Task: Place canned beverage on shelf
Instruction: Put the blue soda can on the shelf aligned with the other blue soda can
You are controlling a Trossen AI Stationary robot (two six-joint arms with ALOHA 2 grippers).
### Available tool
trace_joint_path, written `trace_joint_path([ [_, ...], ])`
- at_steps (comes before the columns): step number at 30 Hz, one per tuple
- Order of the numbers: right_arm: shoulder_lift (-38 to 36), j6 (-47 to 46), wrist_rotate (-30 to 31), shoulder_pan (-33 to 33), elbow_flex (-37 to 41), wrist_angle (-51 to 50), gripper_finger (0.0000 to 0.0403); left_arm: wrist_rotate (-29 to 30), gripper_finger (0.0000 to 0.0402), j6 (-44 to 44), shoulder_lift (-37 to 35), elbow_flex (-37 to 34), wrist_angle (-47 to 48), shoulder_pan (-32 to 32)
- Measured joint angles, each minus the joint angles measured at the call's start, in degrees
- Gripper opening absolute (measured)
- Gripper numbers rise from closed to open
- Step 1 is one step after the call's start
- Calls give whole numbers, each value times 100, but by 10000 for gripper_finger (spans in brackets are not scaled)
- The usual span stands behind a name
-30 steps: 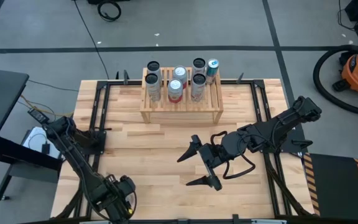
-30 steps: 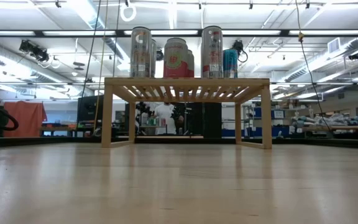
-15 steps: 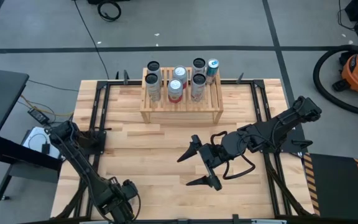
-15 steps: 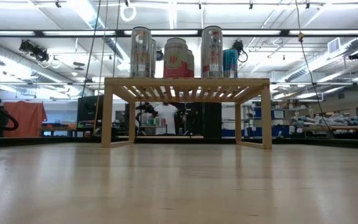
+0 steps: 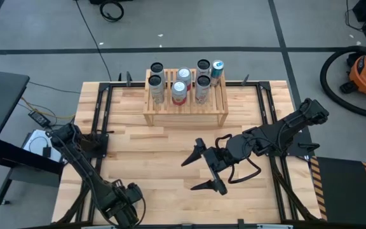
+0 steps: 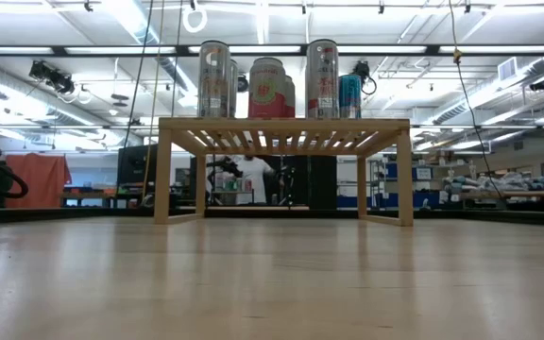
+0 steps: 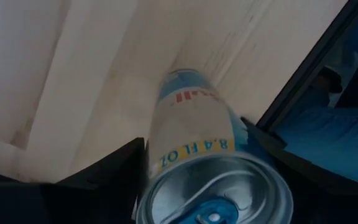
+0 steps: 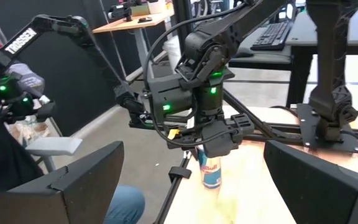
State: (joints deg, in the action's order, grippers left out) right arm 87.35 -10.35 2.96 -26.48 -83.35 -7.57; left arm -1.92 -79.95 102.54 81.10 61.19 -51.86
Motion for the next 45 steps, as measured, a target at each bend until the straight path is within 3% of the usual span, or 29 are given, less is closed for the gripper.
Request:
trace_joint_path([
  [10, 0, -189, -153, 79, 0, -295, 398, 37, 235, 111, -2, 2, -9, 4],
  [14, 2, -107, -156, 74, 0, -574, 393, 35, 234, 140, -2, 2, -9, 4],
  [26, 32, -151, -120, -112, 0, -895, 321, 47, 236, 680, -12, 2, -6, 84],
  [40, 107, -115, -356, -179, 2, -538, 320, 88, 236, 1667, -24, 606, 172, 587],
  [45, 105, 358, 56, -264, 0, -504, 340, 86, 237, 1899, -26, 753, 211, 725],
])
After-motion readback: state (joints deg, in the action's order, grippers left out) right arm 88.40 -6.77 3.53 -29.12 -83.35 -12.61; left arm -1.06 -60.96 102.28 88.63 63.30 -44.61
